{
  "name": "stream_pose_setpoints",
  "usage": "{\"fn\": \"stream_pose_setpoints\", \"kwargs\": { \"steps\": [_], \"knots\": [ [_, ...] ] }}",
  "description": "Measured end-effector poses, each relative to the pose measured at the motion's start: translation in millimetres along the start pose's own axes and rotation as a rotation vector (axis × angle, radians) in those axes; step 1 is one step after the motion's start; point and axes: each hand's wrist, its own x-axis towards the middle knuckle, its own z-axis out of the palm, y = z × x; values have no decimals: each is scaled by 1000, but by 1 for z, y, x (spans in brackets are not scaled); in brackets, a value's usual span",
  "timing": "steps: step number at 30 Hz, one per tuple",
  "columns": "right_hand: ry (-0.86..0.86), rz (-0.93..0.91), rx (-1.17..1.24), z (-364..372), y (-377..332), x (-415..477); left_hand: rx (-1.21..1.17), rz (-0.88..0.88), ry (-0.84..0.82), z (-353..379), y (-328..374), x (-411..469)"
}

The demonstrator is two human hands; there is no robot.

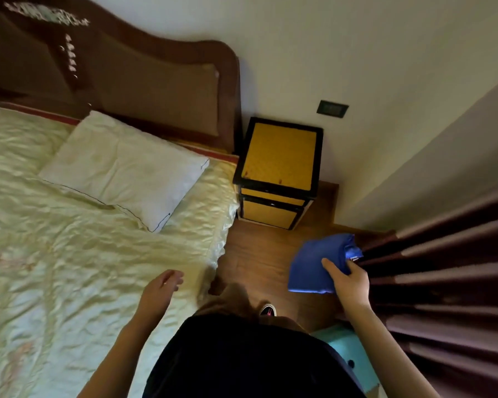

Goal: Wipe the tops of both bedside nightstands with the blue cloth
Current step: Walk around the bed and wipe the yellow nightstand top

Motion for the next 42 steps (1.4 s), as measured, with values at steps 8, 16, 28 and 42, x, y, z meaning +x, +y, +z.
{"fn": "stream_pose_setpoints", "kwargs": {
  "steps": [8,16,28,42],
  "knots": [
    [24,41,9,60,-77,116,119,92,-97,16,114,139],
    [74,62,100,144,-124,261,268,231,-224,95,200,327],
    [55,146,-16,228,-48,432,173,191,-139,227,165,537],
    [-76,-650,-1089,302,-50,509,326,357,28,236,145,547]
  ]
}}
